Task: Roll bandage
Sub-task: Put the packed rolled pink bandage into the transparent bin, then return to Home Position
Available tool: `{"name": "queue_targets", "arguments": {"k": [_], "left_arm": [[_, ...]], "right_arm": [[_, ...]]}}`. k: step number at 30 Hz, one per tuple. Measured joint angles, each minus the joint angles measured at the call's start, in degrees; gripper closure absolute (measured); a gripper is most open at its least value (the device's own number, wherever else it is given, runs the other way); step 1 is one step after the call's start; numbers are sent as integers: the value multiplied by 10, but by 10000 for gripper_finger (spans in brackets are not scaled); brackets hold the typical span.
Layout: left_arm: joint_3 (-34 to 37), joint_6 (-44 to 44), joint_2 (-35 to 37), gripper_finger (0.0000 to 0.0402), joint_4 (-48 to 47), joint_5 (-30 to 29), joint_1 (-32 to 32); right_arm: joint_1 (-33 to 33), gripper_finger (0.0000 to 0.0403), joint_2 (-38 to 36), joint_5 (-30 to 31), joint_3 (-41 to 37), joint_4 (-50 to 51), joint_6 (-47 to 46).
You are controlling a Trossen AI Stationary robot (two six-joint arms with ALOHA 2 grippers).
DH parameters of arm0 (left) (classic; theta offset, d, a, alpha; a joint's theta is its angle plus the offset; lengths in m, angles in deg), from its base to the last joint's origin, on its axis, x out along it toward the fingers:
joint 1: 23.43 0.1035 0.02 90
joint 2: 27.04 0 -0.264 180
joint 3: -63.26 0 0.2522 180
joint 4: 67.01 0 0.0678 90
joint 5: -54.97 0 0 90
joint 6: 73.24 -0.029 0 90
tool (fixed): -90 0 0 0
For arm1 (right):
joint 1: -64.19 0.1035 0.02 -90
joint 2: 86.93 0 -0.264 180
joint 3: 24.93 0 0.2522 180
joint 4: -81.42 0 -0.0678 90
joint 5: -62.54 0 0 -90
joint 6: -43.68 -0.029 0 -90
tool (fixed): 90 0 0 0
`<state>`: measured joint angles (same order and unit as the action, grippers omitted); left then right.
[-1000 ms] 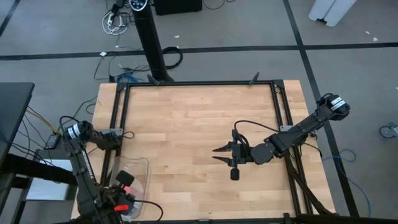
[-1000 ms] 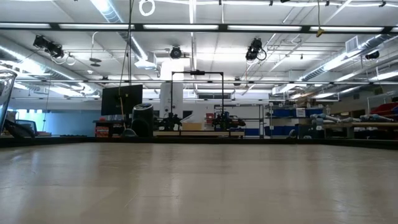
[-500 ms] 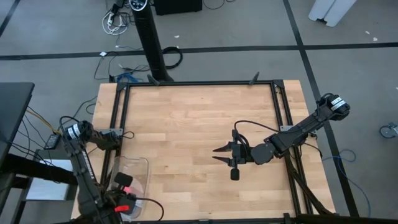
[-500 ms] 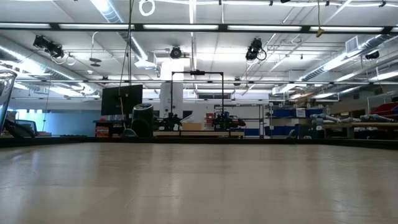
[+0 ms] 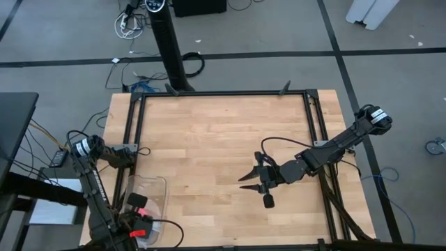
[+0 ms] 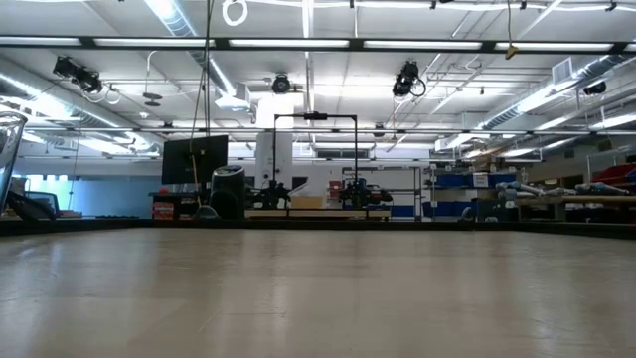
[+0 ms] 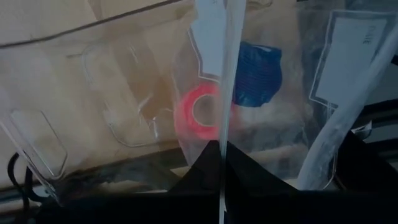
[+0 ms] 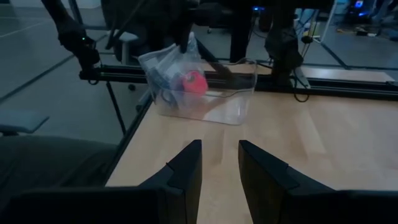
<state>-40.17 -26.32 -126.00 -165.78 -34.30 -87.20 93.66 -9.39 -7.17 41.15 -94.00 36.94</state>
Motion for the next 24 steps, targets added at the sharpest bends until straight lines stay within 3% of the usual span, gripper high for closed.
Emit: {"name": "queue_targets", "arguments": {"k": [8,17,24], "left_arm": [[-1,67,0,368,-9,12,13],[-34,121,0,290,-16,20,39],[-75,122,0,240,-23,-64,43]], "right_arm": [[-1,296,0,-2,0,1,3],[-7,296,0,-2,0,3,4],[-7,296,0,-4,0,12,5]]}}
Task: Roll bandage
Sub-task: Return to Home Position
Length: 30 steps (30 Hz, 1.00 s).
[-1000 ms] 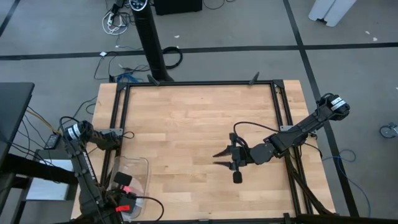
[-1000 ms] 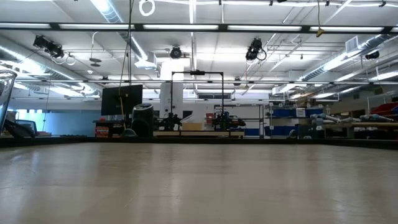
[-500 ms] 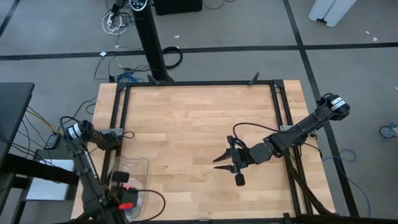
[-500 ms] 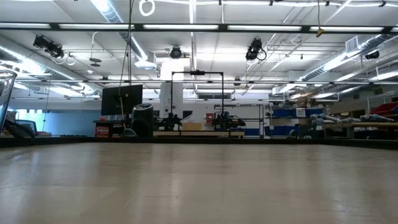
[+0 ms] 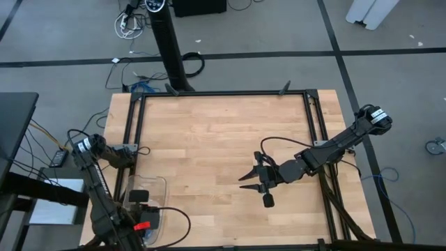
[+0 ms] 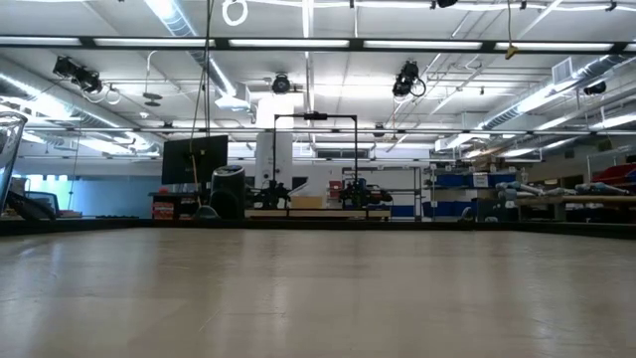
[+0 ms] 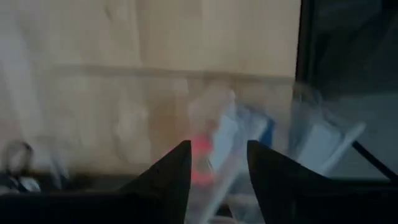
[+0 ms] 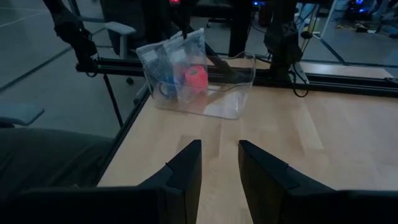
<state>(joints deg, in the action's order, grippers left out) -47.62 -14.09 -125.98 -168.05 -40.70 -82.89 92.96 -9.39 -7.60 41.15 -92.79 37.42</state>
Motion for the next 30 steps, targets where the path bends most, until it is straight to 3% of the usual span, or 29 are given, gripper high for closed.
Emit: {"name": "queue_targets", "arguments": {"k": [8,14,19,23,30], "left_arm": [[-9,-110,16,243,1,-245,7],[33,-181,54,300,61,-360,28],[139,-259,121,383,189,-380,53],[258,-348,202,393,383,-394,82],[456,-503,326,397,711,-267,175]], "right_arm": [[0,296,0,0,0,14,12],[0,322,0,4,0,20,22],[0,375,0,15,0,23,37],[0,397,0,15,0,23,58],[-19,400,0,-8,-9,12,80]]}}
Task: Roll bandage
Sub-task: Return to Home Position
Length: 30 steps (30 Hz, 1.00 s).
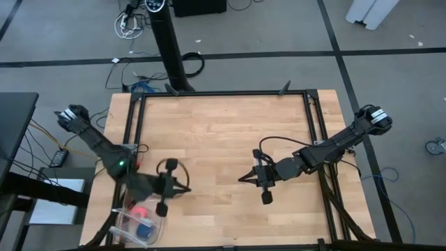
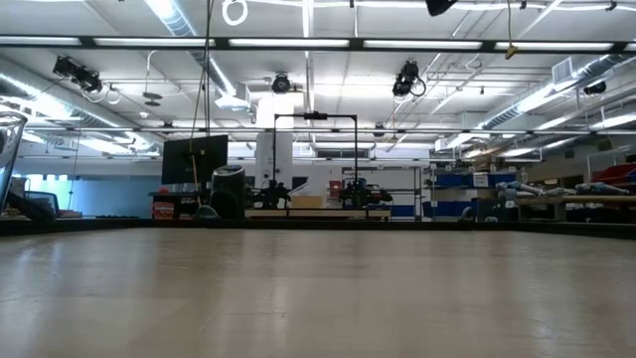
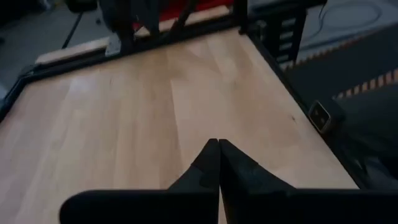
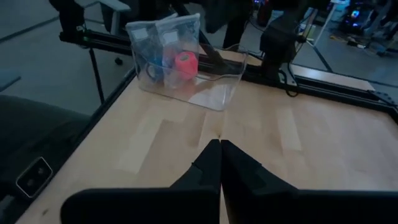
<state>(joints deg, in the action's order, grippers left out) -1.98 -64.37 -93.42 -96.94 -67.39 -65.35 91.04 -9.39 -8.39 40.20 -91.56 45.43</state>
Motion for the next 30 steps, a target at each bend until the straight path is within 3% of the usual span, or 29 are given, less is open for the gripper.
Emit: {"name": "queue_targets", "arguments": {"k": [5,9,17,22,26,30], "left_arm": [[87,-87,34,398,144,90,92],[139,-127,35,398,241,199,180],[219,-181,38,399,402,322,313],[264,-175,39,399,461,415,385],[293,-172,50,399,475,439,435],[326,-170,109,396,475,446,457]], "right_arm": [[-19,401,0,-33,-22,-29,15],[-31,402,-2,-44,-50,-59,29],[-62,402,-8,-96,-107,-146,56],[-71,403,-61,-99,-147,-157,64],[-74,403,-135,-76,-188,-157,72],[-88,403,-200,-73,-235,-154,74]]}}
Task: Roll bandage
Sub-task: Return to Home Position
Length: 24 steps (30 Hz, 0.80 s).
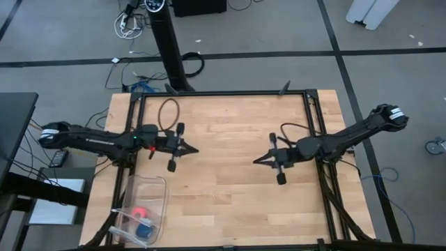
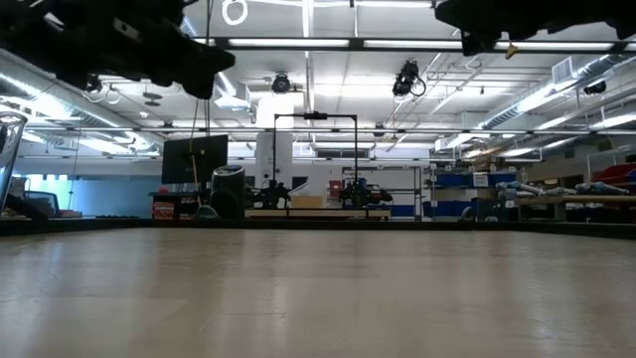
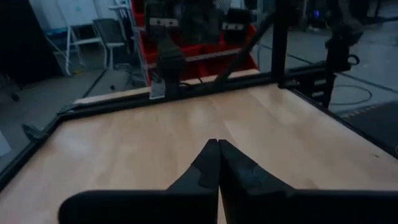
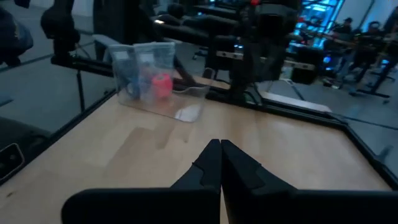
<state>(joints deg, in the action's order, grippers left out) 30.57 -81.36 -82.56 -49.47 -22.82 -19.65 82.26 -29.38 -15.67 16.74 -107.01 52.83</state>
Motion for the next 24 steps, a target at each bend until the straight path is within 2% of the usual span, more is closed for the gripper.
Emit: {"name": "queue_targets", "arguments": {"k": [5,9,18,24], "left_arm": [[39,9,99,394,-40,-2,16],[45,12,149,394,-103,-3,26],[45,11,196,393,-165,-22,27],[74,15,218,393,-130,-43,27]], "right_arm": [[-17,403,-59,1,-35,0,3],[-22,403,-93,1,-40,22,14],[-38,403,-130,3,-41,66,26],[-50,403,-140,-8,-41,91,35]]}}
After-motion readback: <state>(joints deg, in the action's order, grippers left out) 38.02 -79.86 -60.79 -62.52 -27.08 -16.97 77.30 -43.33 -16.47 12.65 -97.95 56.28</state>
